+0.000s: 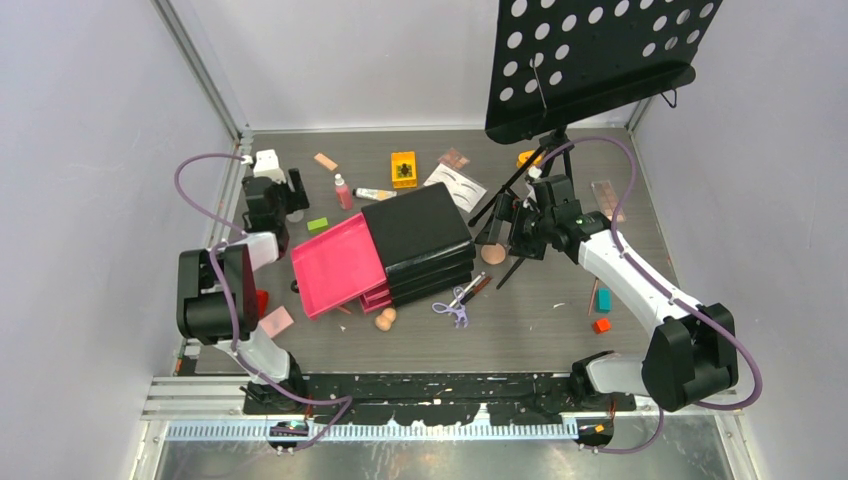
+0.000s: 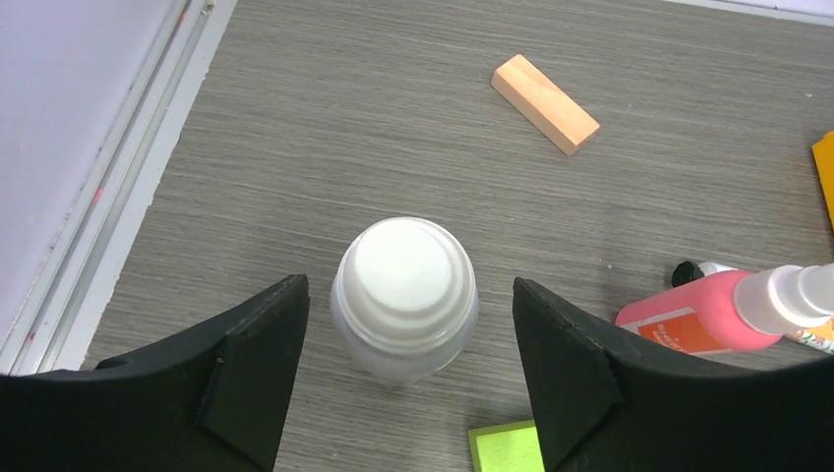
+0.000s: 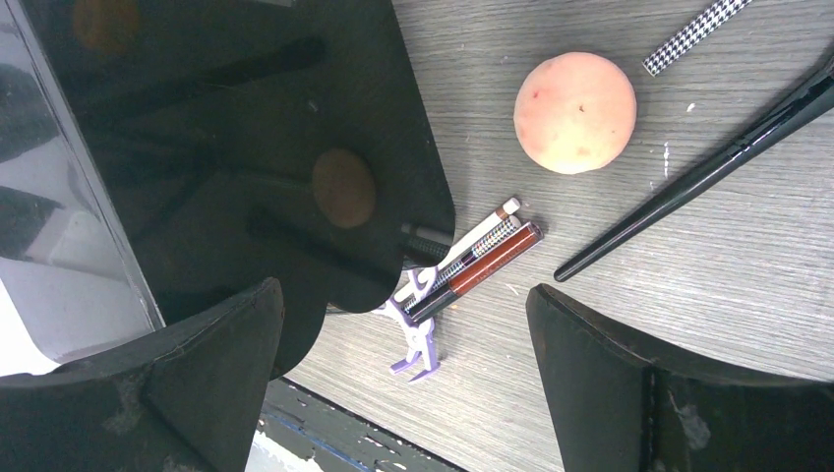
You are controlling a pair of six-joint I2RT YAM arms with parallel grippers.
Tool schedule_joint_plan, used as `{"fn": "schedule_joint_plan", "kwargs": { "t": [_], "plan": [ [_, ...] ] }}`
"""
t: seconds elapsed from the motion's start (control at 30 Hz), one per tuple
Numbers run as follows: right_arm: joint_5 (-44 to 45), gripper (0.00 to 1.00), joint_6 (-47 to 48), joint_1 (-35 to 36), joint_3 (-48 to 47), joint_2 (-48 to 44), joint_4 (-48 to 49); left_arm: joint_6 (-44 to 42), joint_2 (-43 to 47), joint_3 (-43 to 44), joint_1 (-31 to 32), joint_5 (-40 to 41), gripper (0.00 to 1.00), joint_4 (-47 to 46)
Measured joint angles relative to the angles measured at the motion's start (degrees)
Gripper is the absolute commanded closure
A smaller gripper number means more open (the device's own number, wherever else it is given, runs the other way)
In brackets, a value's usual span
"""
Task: Organize the makeup
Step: Place the makeup at the center of the board.
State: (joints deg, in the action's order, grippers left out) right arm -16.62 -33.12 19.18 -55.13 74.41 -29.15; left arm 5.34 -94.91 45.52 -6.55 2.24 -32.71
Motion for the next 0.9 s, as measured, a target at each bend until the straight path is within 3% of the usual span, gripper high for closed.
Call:
{"fn": "schedule_joint_plan", "kwargs": {
  "t": [0.07, 0.13, 0.37, 0.5, 0.7, 0.9],
  "plan": [
    [0.0, 0.02, 0.0, 0.0, 0.0, 0.0, 0.0, -0.1, 0.4, 0.0, 0.0, 0.4, 0.06, 0.3],
    [0.0, 0.02, 0.0, 0.0, 0.0, 0.0, 0.0, -0.3, 1.7, -0.1, 0.0, 0.8, 0.0, 1.0],
    [0.0, 0.02, 0.0, 0.0, 0.0, 0.0, 0.0, -1.2, 13.0, 1.0, 0.0, 0.9, 0.0, 10.5],
    [0.0, 0.02, 0.0, 0.0, 0.0, 0.0, 0.0, -1.2, 17.3, 7.6, 1.2, -0.3, 0.0, 17.8],
    [-0.1, 0.02, 0.0, 0.0, 0.0, 0.0, 0.0, -1.6, 16.3, 19.9, 10.4, -2.8, 0.0, 26.5],
    [-0.1, 0.02, -0.2, 0.0, 0.0, 0.0, -0.1, 0.6, 5.2, 31.9, 14.1, -3.8, 0.03, 36.7]
  ]
}}
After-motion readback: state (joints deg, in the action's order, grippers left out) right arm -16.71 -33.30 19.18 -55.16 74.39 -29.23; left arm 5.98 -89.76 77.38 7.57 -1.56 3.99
